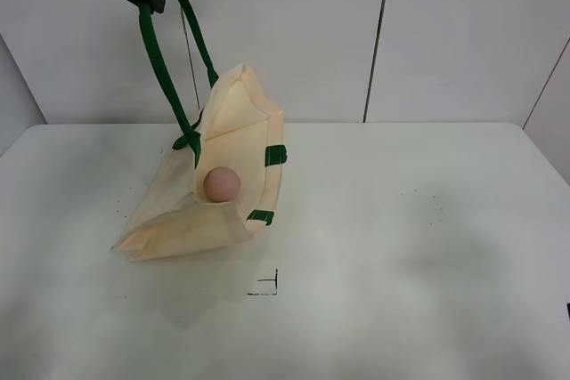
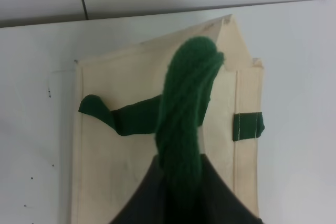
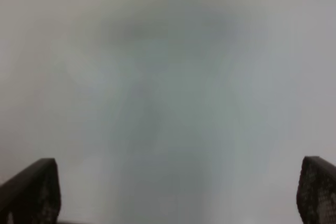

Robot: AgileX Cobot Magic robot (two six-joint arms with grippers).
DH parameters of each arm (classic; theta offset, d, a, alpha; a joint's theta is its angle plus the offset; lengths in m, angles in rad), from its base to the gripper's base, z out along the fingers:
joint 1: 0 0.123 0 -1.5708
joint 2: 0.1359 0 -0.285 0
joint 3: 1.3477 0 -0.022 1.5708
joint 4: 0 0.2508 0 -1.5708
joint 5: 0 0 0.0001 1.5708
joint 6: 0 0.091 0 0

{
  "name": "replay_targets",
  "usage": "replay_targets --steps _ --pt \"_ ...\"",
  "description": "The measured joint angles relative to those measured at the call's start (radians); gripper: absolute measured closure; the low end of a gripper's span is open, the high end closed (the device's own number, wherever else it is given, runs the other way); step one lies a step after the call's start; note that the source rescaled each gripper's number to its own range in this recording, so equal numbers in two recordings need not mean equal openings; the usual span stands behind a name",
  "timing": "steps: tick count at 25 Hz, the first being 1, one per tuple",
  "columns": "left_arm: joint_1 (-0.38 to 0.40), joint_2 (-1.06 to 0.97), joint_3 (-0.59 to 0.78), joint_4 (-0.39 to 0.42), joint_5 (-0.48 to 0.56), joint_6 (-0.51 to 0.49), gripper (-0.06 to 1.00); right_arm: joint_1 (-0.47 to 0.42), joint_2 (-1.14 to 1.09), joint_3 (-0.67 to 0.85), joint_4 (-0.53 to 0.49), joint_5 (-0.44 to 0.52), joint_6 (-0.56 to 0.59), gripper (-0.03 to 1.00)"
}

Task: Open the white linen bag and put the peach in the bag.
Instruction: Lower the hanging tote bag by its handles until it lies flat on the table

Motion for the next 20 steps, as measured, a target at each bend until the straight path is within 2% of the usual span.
replay_targets --steps 8,15,20 --pt "0.0 0.0 0.0 0.0 0.0 0.001 0.94 0.0 -0.314 0.009 -0.048 -0.007 0.049 -0.03" --pt "0.0 0.003 0.016 -0.011 0.0 0.002 0.94 0.003 -0.321 0.009 -0.054 -0.007 0.053 -0.03" --pt "0.0 0.011 0.145 -0.022 -0.066 0.01 0.94 0.003 -0.321 0.009 -0.054 -0.007 0.053 -0.03"
